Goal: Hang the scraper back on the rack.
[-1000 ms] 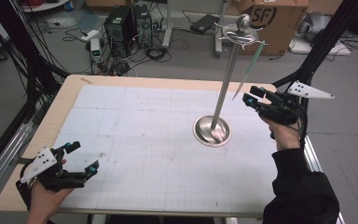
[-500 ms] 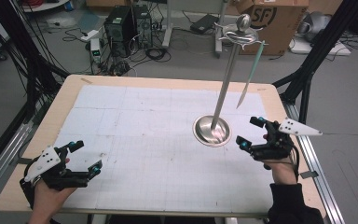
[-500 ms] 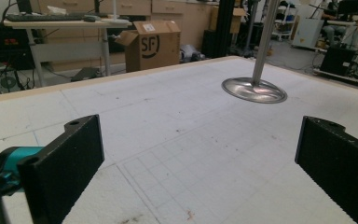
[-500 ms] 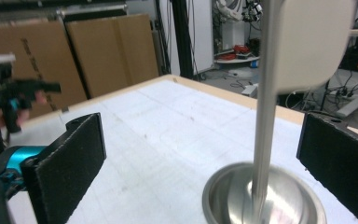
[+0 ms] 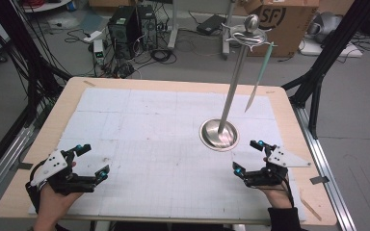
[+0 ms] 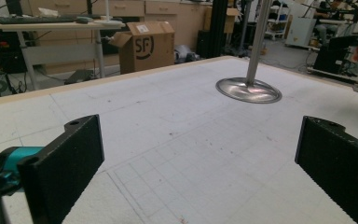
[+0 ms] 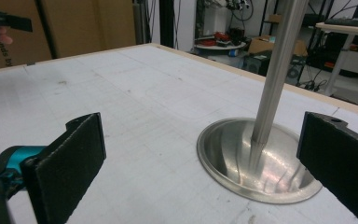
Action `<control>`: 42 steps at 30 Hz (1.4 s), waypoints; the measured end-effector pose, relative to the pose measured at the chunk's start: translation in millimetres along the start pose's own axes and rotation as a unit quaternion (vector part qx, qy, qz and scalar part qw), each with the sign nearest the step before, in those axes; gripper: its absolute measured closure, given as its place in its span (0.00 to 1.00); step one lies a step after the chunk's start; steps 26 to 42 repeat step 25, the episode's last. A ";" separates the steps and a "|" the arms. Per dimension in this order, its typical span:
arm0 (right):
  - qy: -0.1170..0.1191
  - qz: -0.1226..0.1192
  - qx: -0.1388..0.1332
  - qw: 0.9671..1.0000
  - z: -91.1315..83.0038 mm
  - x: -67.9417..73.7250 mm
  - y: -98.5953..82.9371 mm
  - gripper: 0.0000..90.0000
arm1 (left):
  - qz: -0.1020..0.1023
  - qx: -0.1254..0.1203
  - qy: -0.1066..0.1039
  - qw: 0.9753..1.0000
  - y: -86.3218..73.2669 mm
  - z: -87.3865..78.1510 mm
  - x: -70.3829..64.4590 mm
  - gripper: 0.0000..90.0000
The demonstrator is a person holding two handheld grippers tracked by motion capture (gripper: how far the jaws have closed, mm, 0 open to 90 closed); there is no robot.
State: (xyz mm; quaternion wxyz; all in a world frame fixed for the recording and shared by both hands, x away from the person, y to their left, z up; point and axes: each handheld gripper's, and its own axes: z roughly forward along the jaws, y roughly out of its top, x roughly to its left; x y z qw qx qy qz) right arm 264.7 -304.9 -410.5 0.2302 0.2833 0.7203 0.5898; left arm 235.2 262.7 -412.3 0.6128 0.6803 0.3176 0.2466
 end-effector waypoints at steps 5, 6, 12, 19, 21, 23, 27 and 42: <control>0.007 0.041 -0.016 0.999 -11.0 -8.4 -19.2 0.00 | -0.004 0.000 0.002 1.000 -2.0 2.1 1.5 0.02; 0.006 0.048 -0.020 0.999 -13.7 -9.7 -23.8 0.00 | -0.001 0.000 0.000 1.000 -1.8 2.4 1.5 0.02; -0.008 0.069 -0.021 0.997 -24.2 -13.9 -39.7 0.00 | 0.004 0.001 -0.006 1.000 -3.3 7.3 -1.6 0.02; -0.001 0.062 -0.021 0.998 -19.5 -10.2 -37.3 0.00 | 0.004 0.005 -0.008 1.000 -4.4 9.4 -1.9 0.02; -0.002 0.060 -0.018 0.998 -17.9 -10.1 -38.2 0.00 | 0.004 0.006 -0.008 1.000 -4.4 9.4 -1.5 0.02; -0.001 0.062 -0.016 0.998 -17.2 -9.5 -39.0 0.00 | 0.003 0.007 -0.007 1.000 -4.6 10.1 -1.5 0.02; 0.000 0.062 -0.013 0.998 -16.9 -8.8 -39.1 0.00 | 0.003 0.008 -0.007 1.000 -4.6 10.2 -1.4 0.02; 0.000 0.062 -0.013 0.998 -16.9 -8.8 -39.1 0.00 | 0.003 0.008 -0.007 1.000 -4.6 10.2 -1.4 0.02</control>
